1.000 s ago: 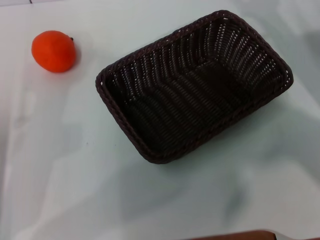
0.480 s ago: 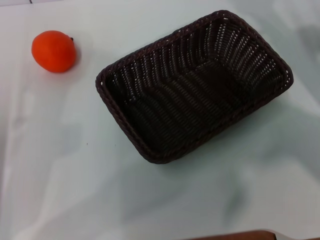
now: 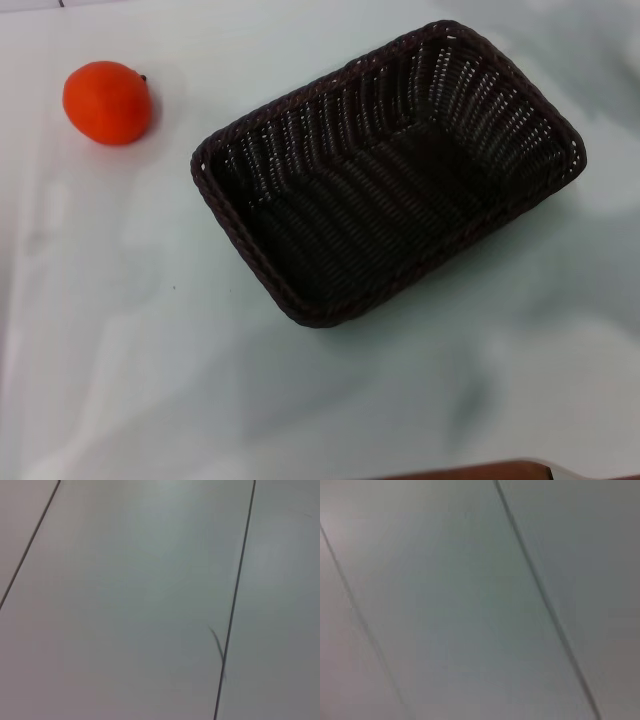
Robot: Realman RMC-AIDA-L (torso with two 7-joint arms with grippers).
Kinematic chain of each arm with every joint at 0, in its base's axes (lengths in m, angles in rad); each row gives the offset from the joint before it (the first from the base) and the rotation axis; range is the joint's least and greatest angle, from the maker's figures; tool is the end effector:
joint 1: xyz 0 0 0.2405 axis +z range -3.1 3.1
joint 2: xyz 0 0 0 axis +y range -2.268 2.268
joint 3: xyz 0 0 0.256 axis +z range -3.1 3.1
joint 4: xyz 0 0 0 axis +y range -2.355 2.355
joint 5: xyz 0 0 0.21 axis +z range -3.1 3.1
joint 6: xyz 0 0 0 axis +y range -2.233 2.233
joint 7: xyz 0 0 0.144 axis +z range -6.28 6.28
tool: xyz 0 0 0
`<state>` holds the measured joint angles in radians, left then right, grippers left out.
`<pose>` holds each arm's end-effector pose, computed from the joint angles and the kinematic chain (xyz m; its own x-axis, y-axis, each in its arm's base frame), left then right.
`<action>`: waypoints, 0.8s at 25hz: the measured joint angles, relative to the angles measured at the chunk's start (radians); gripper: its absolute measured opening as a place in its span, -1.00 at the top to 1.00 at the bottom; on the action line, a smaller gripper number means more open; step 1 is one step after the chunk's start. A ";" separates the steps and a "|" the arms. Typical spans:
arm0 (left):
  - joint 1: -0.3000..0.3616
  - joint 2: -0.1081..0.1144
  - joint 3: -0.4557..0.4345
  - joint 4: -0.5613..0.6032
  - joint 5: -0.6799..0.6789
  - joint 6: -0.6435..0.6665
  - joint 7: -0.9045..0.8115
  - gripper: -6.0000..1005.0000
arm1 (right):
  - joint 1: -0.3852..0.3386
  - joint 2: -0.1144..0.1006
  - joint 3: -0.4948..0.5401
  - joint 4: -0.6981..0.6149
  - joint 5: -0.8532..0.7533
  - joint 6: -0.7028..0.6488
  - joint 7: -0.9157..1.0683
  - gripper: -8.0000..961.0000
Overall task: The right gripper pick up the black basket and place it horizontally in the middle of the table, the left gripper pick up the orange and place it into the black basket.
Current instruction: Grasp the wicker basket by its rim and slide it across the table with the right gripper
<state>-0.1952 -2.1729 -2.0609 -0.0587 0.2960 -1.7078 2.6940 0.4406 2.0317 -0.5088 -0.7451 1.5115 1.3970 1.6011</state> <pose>-0.3432 0.2204 0.0193 0.4635 -0.3470 0.8153 0.8534 -0.0727 -0.5162 0.2934 0.3575 0.1053 -0.4529 0.2446 0.8573 0.7900 0.5558 0.2588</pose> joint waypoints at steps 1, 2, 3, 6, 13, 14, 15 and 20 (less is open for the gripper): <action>0.000 0.000 0.000 -0.001 0.000 0.001 0.000 -0.81 | 0.004 -0.005 -0.007 -0.078 -0.082 0.009 0.107 -0.76; -0.001 0.000 0.000 -0.002 0.000 0.003 0.001 -0.81 | 0.010 -0.009 -0.014 -0.151 -0.173 0.020 0.224 -0.75; -0.002 0.001 0.000 -0.002 0.000 0.007 0.002 -0.81 | 0.022 -0.013 -0.022 -0.218 -0.254 0.037 0.313 -0.75; -0.008 0.001 -0.001 -0.001 0.000 0.018 0.004 -0.81 | 0.083 -0.022 -0.046 -0.399 -0.541 0.127 0.584 -0.75; -0.004 0.001 -0.001 0.001 0.000 0.029 0.005 -0.81 | 0.268 -0.015 -0.065 -0.482 -0.981 0.289 0.791 -0.75; -0.002 0.001 -0.001 0.002 0.000 0.029 0.006 -0.81 | 0.279 -0.011 -0.070 -0.475 -1.000 0.289 0.794 -0.75; 0.000 0.001 -0.001 0.002 0.000 0.029 0.006 -0.81 | 0.291 -0.006 -0.079 -0.462 -1.022 0.283 0.798 -0.75; 0.009 0.001 -0.001 0.003 0.000 0.029 0.006 -0.81 | 0.308 0.002 -0.141 -0.358 -1.059 0.212 0.826 -0.74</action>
<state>-0.1858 -2.1721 -2.0616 -0.0555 0.2960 -1.6792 2.6998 0.7483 2.0332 -0.6493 -1.1036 0.4521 1.6094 2.4270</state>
